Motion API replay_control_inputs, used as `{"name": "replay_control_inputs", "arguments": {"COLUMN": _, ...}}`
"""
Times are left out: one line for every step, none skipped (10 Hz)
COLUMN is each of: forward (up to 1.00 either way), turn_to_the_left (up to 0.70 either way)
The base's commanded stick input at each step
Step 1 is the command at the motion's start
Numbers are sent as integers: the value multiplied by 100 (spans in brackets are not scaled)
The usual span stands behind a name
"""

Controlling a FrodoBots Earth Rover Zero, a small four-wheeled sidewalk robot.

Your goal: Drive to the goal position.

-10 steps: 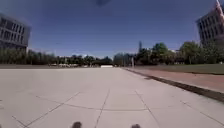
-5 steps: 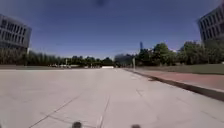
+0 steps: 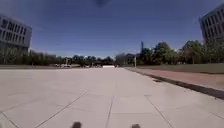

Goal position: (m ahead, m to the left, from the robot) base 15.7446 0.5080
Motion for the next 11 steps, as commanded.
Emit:
{"name": "replay_control_inputs", "arguments": {"forward": 85, "turn_to_the_left": 4}}
{"name": "replay_control_inputs", "arguments": {"forward": 85, "turn_to_the_left": 4}}
{"name": "replay_control_inputs", "arguments": {"forward": 85, "turn_to_the_left": 4}}
{"name": "replay_control_inputs", "arguments": {"forward": 85, "turn_to_the_left": 4}}
{"name": "replay_control_inputs", "arguments": {"forward": 85, "turn_to_the_left": 4}}
{"name": "replay_control_inputs", "arguments": {"forward": 85, "turn_to_the_left": 4}}
{"name": "replay_control_inputs", "arguments": {"forward": 85, "turn_to_the_left": 4}}
{"name": "replay_control_inputs", "arguments": {"forward": 85, "turn_to_the_left": 4}}
{"name": "replay_control_inputs", "arguments": {"forward": 85, "turn_to_the_left": 4}}
{"name": "replay_control_inputs", "arguments": {"forward": 85, "turn_to_the_left": 4}}
{"name": "replay_control_inputs", "arguments": {"forward": 85, "turn_to_the_left": 4}}
